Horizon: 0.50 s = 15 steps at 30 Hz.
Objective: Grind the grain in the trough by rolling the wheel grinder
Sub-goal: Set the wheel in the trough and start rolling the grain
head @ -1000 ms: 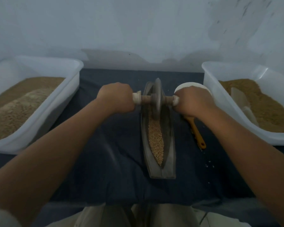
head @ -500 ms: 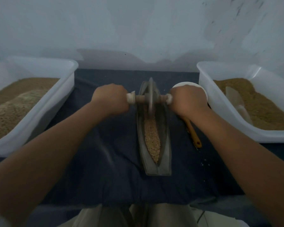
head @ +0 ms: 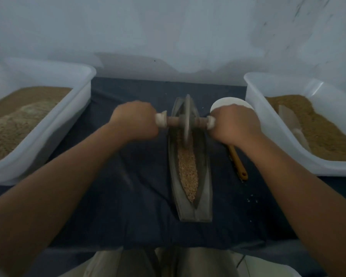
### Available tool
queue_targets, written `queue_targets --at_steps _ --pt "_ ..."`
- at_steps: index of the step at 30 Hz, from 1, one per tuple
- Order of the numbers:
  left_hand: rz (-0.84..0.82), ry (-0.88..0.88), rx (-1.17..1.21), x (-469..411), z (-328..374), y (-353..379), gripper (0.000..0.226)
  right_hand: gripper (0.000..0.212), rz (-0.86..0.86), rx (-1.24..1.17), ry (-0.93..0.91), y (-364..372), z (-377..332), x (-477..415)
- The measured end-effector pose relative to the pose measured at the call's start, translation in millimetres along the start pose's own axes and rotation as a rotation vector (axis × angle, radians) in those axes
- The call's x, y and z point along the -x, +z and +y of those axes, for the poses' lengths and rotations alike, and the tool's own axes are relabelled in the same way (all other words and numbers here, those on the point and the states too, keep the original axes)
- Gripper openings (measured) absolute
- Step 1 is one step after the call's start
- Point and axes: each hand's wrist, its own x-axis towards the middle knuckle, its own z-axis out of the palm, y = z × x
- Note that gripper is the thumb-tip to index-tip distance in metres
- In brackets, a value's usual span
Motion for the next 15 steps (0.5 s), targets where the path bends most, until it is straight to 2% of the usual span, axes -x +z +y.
queue_targets --at_steps 2,5,9,12,13,15 --pt "-0.017 0.024 -0.013 -12 5 -10 0.024 0.026 0.023 -0.002 0.033 0 1 -7" --pt "-0.071 0.118 -0.066 17 3 -10 0.021 0.026 -0.086 -0.037 0.046 5 4 28" --pt "0.1 0.184 -0.21 67 5 4 0.028 0.019 -0.159 -0.16 -0.108 -11 13 88" --pt "0.131 0.146 -0.201 67 6 7 0.03 0.04 -0.421 -0.408 -0.144 -49 26 94" --pt "0.128 0.13 -0.174 65 5 10 0.03 0.044 -0.455 -0.546 -0.12 -60 30 91" --pt "0.113 0.088 -0.109 65 0 18 0.029 0.032 -0.346 -0.963 0.035 -74 42 84"
